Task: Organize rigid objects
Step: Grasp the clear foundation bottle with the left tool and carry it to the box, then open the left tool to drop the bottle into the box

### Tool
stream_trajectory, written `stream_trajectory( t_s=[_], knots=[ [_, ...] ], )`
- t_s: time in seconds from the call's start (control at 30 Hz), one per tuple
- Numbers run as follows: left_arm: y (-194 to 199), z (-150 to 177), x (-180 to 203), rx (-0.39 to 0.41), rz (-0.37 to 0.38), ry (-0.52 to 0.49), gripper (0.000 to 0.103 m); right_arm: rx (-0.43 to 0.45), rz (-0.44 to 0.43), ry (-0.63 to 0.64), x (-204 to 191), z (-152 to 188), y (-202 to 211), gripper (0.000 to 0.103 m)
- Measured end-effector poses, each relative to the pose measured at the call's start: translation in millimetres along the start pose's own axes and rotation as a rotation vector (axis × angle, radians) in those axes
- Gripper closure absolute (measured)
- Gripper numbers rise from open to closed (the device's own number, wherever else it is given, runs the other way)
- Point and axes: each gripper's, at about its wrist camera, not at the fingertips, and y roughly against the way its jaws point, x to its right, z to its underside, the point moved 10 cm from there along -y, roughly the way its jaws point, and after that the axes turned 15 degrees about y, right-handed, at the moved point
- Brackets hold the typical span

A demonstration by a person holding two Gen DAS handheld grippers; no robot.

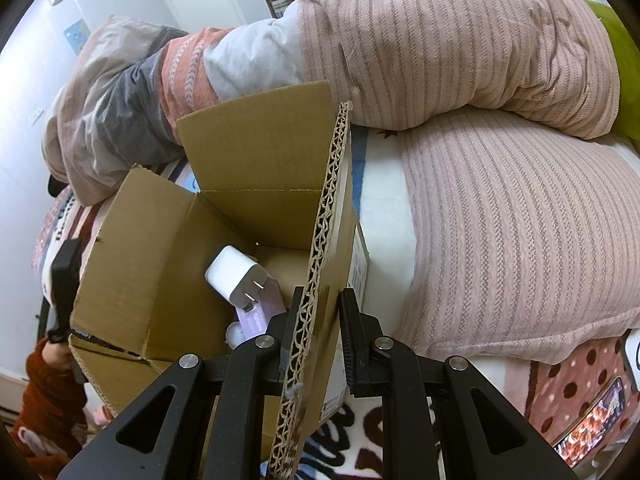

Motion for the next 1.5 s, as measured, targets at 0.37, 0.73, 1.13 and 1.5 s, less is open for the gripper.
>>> stream_trajectory(
  t_s=[0.37,0.73,1.13,1.5],
  knots=[
    [-21.8,-30.0,-17.6,0.103,-0.169,-0.14,0.046,-0.009,0.006,0.006,-0.1,-1.2,-2.2,0.092],
    [14.2,-34.1,-4.7,0.188,-0.203,-0.169,0.075,-0.014,0.005,0.008,1.2,-0.8,-3.3,0.092],
    [137.2,-95.3,86.7,0.4,-0.156,-0.286,0.075,-0.005,-0.003,0.002,2.8,0.8,-4.0,0.092],
    [55.2,-109.7,185.0,0.178,-0.068,-0.376,0.075,-0.001,0.001,0.005,2.7,1.7,-3.4,0.092]
  ],
)
